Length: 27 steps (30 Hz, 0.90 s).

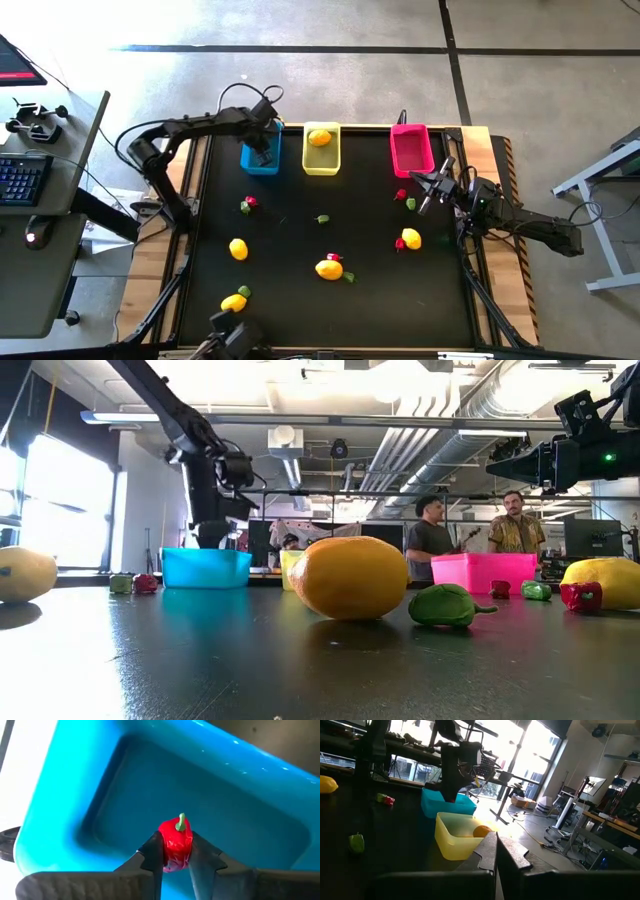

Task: Sort produce into baskets
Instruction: Put the red bell pepper into the blue bin, then put the green bell pepper into the pink bin

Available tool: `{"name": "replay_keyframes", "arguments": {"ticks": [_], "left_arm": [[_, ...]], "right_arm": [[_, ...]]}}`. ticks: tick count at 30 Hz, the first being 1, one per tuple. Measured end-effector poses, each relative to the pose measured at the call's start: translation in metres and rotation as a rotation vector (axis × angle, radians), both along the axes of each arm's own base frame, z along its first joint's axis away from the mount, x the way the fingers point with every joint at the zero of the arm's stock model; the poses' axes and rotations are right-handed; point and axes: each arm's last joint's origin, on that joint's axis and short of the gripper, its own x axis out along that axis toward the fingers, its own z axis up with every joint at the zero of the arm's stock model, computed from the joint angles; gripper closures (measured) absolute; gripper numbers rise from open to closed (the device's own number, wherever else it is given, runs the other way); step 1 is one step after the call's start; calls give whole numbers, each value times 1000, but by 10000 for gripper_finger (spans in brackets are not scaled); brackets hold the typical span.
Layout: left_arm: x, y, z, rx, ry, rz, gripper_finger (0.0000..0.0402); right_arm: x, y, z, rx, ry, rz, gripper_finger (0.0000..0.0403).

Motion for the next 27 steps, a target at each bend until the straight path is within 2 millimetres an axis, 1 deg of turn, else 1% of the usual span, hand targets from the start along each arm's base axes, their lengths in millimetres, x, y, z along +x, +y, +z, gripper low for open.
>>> {"name": "replay_keyframes", "arguments": {"ticks": [4,11,15,17,19,21,27], "left_arm": [[1,1,-3,-2,12,-9,313],[1,1,-3,0,6,2,258],[2,2,-2,14,-7,1,230],[2,2,1,25,-24,12,224],[4,-1,9,46,-54,16,230],[7,-4,17,74,-94,13,249],[9,-22,27,191,-248,0,340]], "right_arm": [[0,0,0,0,0,0,403],[0,0,0,0,0,0,403],[0,0,0,0,0,0,403],[0,0,0,0,0,0,403],[0,0,0,0,0,0,403],[0,0,0,0,0,0,403],[0,0,0,0,0,0,403]]}}
